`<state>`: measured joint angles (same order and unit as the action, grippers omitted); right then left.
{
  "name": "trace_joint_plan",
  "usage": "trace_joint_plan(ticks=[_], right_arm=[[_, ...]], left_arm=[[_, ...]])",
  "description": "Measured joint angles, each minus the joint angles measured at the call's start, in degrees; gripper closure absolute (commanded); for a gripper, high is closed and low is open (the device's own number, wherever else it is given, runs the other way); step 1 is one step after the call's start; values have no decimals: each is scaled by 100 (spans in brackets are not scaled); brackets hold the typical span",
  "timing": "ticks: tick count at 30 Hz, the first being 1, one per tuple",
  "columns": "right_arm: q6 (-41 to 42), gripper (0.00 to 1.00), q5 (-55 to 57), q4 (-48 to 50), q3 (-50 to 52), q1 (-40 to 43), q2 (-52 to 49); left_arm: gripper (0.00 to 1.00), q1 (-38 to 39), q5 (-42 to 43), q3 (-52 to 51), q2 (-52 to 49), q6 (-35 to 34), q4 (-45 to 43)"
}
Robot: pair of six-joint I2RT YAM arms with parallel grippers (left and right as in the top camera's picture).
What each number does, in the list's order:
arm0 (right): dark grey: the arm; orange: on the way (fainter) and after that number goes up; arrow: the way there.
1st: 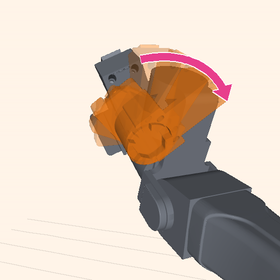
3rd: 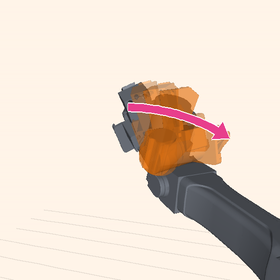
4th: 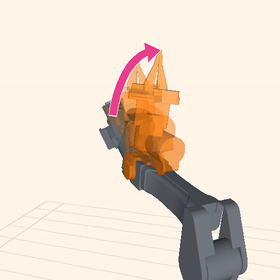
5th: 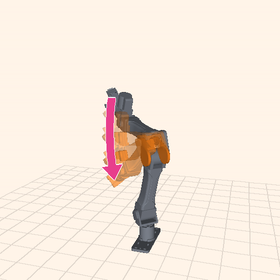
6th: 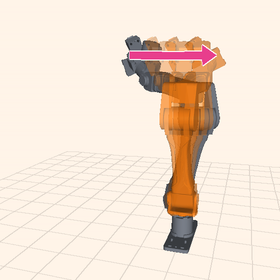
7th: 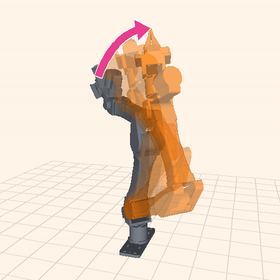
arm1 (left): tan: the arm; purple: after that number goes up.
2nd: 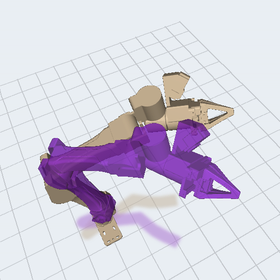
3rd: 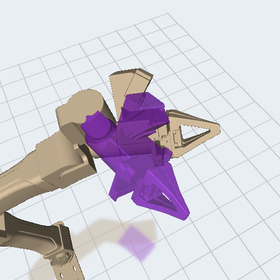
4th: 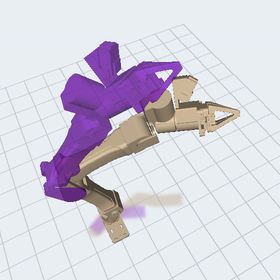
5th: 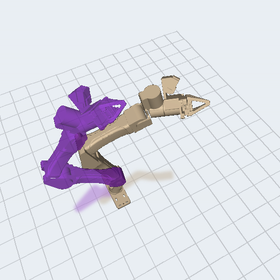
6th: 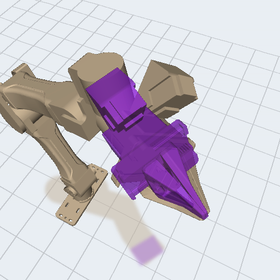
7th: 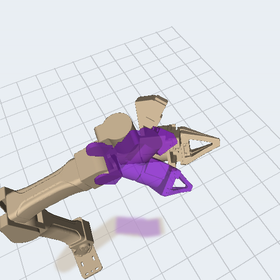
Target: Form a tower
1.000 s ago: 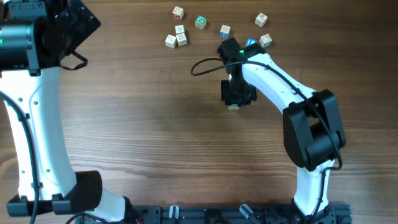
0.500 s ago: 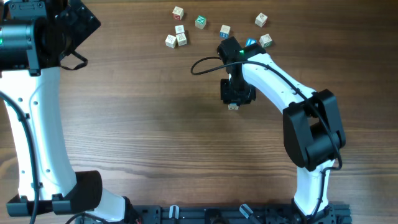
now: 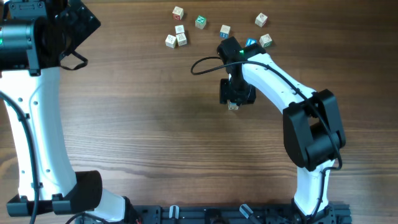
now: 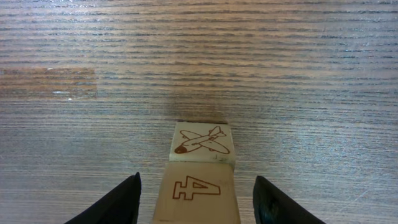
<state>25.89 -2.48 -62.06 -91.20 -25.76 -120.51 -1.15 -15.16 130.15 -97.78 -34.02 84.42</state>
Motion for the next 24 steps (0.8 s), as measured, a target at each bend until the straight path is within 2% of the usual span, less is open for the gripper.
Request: trace_joint_plan(ticks=[9,24], right_arm=[[107,52,2,-63,0,0,0],[387,53,146,-96,0,0,0]], left_arm=[[0,0,0,0,0,0,2],[0,0,0,0,0,0,2]])
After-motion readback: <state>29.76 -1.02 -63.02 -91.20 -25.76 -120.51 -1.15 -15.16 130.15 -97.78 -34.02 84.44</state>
